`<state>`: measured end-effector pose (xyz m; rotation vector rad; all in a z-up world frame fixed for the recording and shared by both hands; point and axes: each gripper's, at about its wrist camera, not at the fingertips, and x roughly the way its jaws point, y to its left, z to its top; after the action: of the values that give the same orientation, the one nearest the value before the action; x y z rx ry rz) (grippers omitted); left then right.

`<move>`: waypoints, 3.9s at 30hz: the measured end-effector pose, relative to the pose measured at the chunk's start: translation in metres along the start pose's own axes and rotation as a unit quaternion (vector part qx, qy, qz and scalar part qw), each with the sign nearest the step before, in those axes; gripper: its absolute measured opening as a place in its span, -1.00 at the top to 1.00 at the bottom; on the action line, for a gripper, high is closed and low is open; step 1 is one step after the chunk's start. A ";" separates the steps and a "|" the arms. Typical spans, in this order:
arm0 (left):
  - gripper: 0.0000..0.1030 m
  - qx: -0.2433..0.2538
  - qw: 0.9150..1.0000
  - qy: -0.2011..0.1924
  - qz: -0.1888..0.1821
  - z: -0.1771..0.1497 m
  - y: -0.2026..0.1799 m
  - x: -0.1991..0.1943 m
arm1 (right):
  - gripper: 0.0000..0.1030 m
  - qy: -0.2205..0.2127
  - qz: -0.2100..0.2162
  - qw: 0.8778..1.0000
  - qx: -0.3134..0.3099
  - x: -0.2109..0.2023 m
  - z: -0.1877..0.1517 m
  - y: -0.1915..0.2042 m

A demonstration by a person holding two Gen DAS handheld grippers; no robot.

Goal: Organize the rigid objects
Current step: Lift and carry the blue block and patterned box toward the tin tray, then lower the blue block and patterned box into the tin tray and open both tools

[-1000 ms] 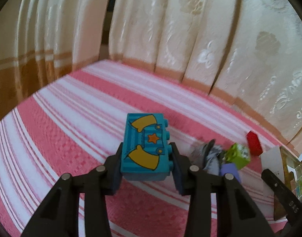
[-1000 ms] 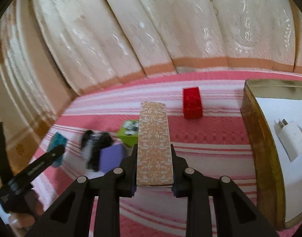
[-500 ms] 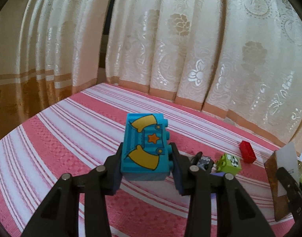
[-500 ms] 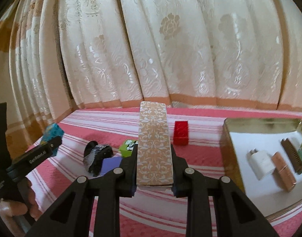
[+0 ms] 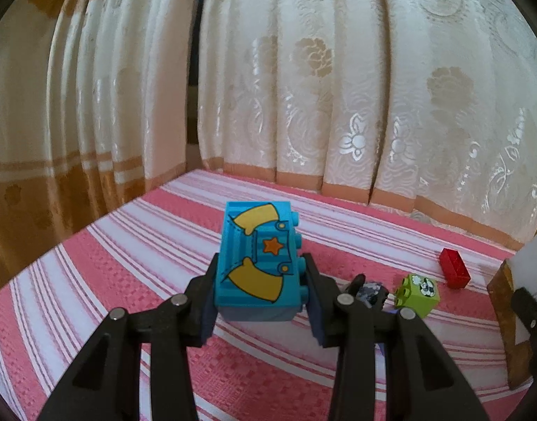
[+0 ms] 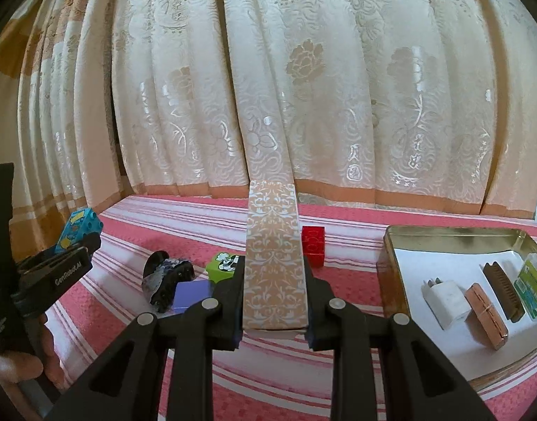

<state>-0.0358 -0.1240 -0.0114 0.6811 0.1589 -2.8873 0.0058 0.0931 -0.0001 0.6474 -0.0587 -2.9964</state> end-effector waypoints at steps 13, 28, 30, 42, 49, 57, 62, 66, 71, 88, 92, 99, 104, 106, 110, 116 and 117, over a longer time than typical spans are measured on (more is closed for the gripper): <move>0.20 0.008 1.000 -0.014 0.010 -0.002 -0.012 -0.011 | 0.46 -0.012 -0.004 1.000 -0.008 -0.009 -0.001 -0.006; 0.20 0.010 1.000 -0.013 -0.018 -0.012 -0.042 -0.029 | 0.46 -0.032 -0.029 0.999 -0.032 -0.025 -0.004 -0.018; 0.20 0.015 1.000 -0.014 -0.023 -0.013 -0.048 -0.032 | 0.46 -0.033 -0.031 0.999 -0.031 -0.027 -0.005 -0.023; 0.20 0.029 0.999 -0.014 -0.036 -0.019 -0.072 -0.040 | 0.46 -0.040 -0.047 0.998 -0.034 -0.038 -0.007 -0.044; 0.20 0.032 0.998 -0.009 -0.060 -0.023 -0.093 -0.045 | 0.46 -0.047 -0.059 0.997 -0.031 -0.045 -0.006 -0.058; 0.20 0.044 0.996 -0.013 -0.078 -0.025 -0.120 -0.053 | 0.46 -0.053 -0.080 0.995 -0.024 -0.052 -0.005 -0.084; 0.20 0.043 0.995 -0.016 -0.090 -0.025 -0.134 -0.060 | 0.46 -0.055 -0.092 0.994 -0.017 -0.055 -0.006 -0.102; 0.20 0.049 0.994 -0.016 -0.101 -0.028 -0.149 -0.064 | 0.46 -0.058 -0.101 0.993 -0.011 -0.058 -0.006 -0.116; 0.20 0.056 0.992 -0.016 -0.114 -0.029 -0.168 -0.069 | 0.46 -0.062 -0.110 0.992 -0.006 -0.062 -0.004 -0.131; 0.20 0.086 0.984 -0.018 -0.157 -0.030 -0.240 -0.084 | 0.46 -0.068 -0.160 0.985 0.010 -0.075 -0.001 -0.198; 0.20 0.093 0.982 -0.018 -0.165 -0.031 -0.257 -0.086 | 0.46 -0.065 -0.171 0.983 0.012 -0.076 0.000 -0.214; 0.20 0.107 0.979 -0.012 -0.174 -0.034 -0.286 -0.087 | 0.46 -0.060 -0.191 0.980 0.014 -0.076 0.000 -0.246; 0.20 0.115 0.977 -0.005 -0.177 -0.036 -0.304 -0.085 | 0.46 -0.057 -0.200 0.978 0.028 -0.079 0.002 -0.271; 0.20 0.117 0.977 0.000 -0.179 -0.036 -0.311 -0.084 | 0.46 -0.059 -0.205 0.976 0.038 -0.081 0.004 -0.282; 0.20 0.126 0.975 0.006 -0.182 -0.038 -0.327 -0.082 | 0.46 -0.062 -0.210 0.973 0.075 -0.088 0.006 -0.307; 0.20 0.135 0.972 0.038 -0.191 -0.046 -0.347 -0.076 | 0.46 -0.032 -0.207 0.974 0.088 -0.077 0.005 -0.322; 0.20 0.136 0.971 0.043 -0.192 -0.047 -0.352 -0.076 | 0.46 -0.027 -0.204 0.975 0.084 -0.074 0.005 -0.321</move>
<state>-0.0152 0.2384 0.0042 0.9125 -0.1121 -3.2896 0.0496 0.4190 0.0172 0.6632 -0.2076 -3.4350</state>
